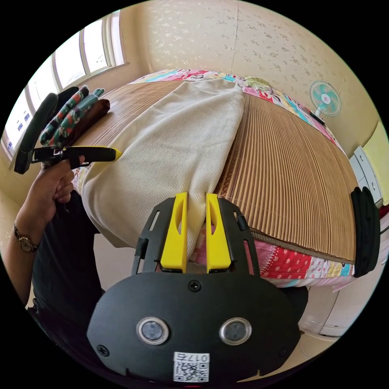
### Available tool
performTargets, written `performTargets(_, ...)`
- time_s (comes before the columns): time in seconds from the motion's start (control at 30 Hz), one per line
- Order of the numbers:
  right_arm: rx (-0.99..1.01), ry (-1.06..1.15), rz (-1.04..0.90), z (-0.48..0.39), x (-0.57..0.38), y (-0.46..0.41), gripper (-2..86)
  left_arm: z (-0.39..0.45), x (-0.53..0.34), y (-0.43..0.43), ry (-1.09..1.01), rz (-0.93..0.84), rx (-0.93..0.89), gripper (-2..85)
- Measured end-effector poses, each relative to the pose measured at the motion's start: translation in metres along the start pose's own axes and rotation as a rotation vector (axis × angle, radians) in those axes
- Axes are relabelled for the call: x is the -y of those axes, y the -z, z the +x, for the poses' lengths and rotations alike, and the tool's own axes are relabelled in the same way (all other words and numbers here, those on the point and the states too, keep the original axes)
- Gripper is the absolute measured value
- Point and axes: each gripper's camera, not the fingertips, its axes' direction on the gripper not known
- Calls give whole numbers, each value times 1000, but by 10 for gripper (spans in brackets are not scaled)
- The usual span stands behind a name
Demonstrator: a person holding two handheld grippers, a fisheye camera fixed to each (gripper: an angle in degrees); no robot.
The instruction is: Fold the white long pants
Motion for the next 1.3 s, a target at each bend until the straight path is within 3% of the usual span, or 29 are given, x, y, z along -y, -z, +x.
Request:
performTargets(0.53,-9,-3,-5,7,14,1,76,-22,21,4,-3,-44,-62,86)
performTargets(0.7,36,-32,-3,20,19,2,75,-56,36,9,91,-68,-190,72)
performTargets(0.97,166,-89,-35,55,38,24,49,-98,40,35,10,26,-442,39)
performTargets(1.13,237,-191,9,89,37,36,67,-150,26,-3,184,41,-656,40)
performTargets(1.3,313,-210,-47,106,36,27,79,-129,24,19,97,104,-514,52)
